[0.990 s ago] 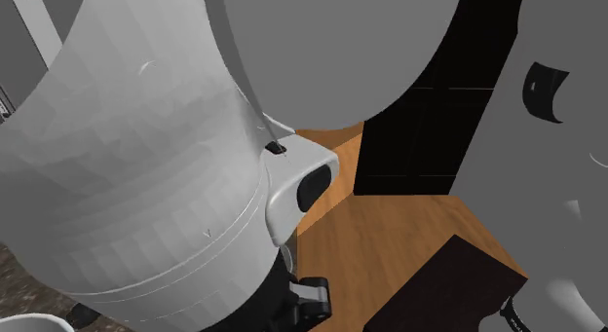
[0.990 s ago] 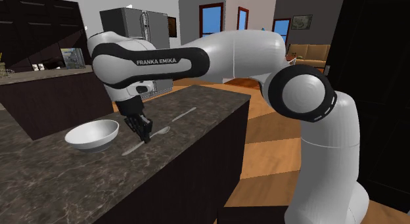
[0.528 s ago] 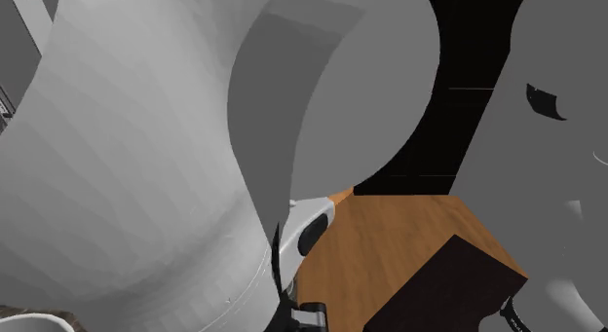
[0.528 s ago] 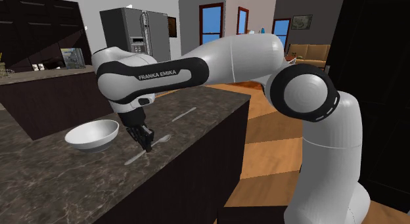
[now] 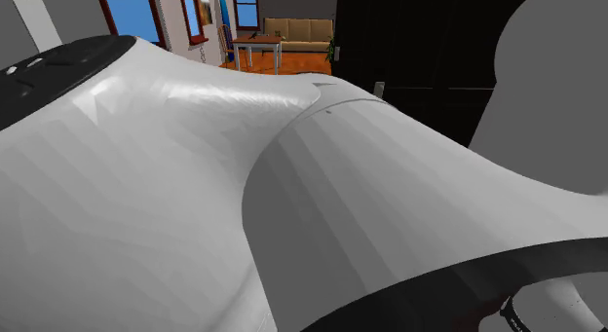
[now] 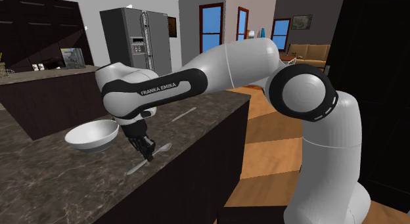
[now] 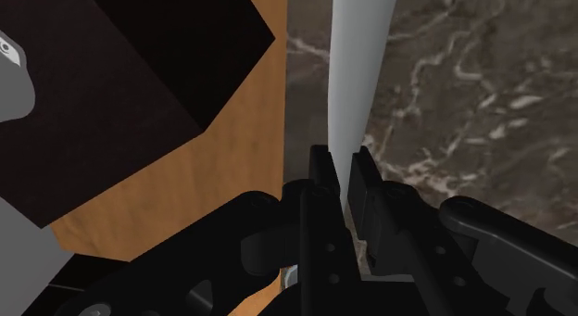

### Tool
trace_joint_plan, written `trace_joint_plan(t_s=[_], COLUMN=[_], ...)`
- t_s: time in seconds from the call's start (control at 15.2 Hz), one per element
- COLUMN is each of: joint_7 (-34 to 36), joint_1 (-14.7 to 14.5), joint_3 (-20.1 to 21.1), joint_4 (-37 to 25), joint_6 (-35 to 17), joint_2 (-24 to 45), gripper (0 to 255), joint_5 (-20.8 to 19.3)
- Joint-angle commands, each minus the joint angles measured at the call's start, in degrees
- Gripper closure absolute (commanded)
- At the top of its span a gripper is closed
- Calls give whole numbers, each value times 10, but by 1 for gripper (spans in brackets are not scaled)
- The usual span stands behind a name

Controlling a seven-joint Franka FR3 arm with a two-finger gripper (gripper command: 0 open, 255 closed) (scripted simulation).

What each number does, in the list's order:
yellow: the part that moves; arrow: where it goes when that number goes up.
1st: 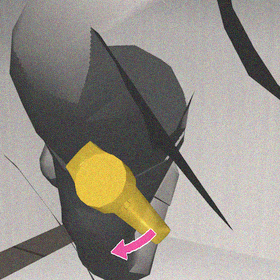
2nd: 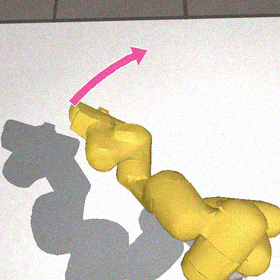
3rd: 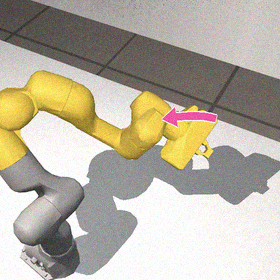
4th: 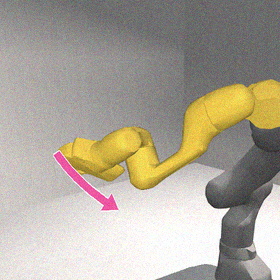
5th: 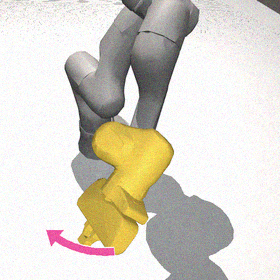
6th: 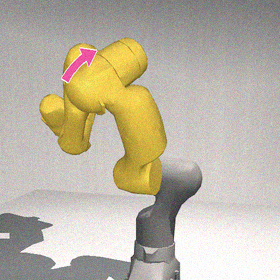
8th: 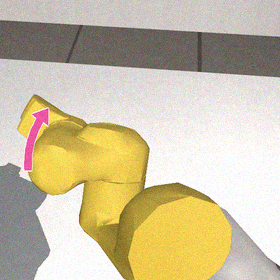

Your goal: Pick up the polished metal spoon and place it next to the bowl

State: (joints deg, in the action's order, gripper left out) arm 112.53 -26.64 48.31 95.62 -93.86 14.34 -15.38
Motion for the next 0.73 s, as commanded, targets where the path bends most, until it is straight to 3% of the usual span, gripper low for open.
trace_joint_plan(t_s=[0.0, 0.4, 0.46, 0.66], joint_7=[0, 0, 0, 0], joint_1=[1, 1, 1, 1], joint_3=[-1, -1, -1, -1], joint_4=[7, 6, 6, 6], joint_6=[-7, -7, -7, -7], joint_2=[0, 0, 0, 0], gripper=[255, 255, 0, 0], joint_5=[0, 0, 0, 0])
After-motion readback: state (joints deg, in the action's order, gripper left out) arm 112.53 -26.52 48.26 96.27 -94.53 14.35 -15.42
